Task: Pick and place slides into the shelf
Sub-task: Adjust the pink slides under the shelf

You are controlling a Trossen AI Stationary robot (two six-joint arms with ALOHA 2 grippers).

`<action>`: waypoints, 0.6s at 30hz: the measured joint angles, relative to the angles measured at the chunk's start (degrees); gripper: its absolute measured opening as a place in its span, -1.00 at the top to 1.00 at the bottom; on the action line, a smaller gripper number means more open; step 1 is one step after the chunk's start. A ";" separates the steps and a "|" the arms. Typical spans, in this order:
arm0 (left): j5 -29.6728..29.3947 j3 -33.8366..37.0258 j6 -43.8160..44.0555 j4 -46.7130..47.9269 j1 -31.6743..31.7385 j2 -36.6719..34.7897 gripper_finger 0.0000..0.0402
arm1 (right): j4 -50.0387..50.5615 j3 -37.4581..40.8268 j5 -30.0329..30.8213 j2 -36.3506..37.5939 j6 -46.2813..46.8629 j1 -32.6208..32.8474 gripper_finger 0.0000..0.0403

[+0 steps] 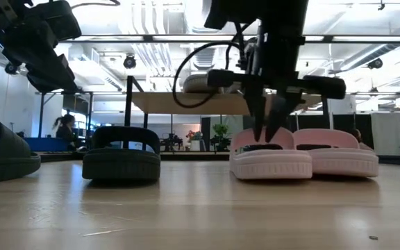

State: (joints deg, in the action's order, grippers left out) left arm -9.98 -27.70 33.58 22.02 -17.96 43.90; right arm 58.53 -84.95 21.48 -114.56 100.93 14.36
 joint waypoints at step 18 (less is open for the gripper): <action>-0.85 0.00 0.13 -0.02 0.00 0.00 0.53 | 7.71 -3.07 -18.48 0.33 4.71 10.50 0.71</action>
State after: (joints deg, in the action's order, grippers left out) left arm -10.83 -27.70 33.71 22.00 -17.96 43.90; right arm 66.25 -88.02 3.01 -114.24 105.64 24.86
